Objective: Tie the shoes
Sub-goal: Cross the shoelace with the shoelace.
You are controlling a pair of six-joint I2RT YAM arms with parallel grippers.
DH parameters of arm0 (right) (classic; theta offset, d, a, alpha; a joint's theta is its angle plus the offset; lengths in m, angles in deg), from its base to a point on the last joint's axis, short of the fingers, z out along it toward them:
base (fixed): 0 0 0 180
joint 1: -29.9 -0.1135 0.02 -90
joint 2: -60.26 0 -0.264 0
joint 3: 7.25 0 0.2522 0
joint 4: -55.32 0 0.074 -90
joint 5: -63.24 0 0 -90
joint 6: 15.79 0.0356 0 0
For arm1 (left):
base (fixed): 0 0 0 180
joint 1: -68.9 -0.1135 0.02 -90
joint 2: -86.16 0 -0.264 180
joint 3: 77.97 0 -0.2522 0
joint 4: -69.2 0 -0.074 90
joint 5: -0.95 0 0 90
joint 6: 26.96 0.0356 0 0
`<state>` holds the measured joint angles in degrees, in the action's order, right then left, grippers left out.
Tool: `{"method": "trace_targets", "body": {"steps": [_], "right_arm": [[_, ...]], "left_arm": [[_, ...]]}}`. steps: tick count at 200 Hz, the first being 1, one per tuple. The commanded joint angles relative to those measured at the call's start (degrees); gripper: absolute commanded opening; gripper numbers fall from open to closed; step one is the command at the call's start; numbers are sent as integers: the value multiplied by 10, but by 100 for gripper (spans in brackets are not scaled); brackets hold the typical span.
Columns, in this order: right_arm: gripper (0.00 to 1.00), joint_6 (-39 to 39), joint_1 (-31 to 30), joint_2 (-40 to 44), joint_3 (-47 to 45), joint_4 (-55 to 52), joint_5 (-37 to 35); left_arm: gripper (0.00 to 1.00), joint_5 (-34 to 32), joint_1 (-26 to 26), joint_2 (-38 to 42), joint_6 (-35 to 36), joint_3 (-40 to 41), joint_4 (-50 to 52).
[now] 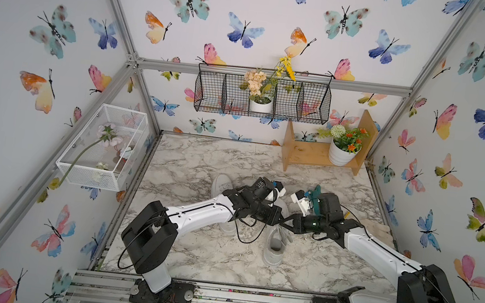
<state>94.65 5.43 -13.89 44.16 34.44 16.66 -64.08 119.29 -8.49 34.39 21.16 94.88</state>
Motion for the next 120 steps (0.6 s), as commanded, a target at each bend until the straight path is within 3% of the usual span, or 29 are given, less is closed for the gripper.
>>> {"method": "trace_targets", "body": {"steps": [1,46,79,93,120], "right_arm": [[2,-3,-2,-6,2,-4,-23],[2,-9,-2,-4,4,-14,-23],[2,-10,-2,-2,5,-19,-23],[2,-11,-2,-2,5,-19,-22],[2,-11,-2,-1,8,-21,-23]], "left_arm": [[19,20,4,20,1,-2,-5],[32,-13,-12,44,19,-8,29],[36,-23,-40,60,19,17,29],[35,-26,-51,62,18,28,25],[25,-22,-56,49,20,35,24]]}}
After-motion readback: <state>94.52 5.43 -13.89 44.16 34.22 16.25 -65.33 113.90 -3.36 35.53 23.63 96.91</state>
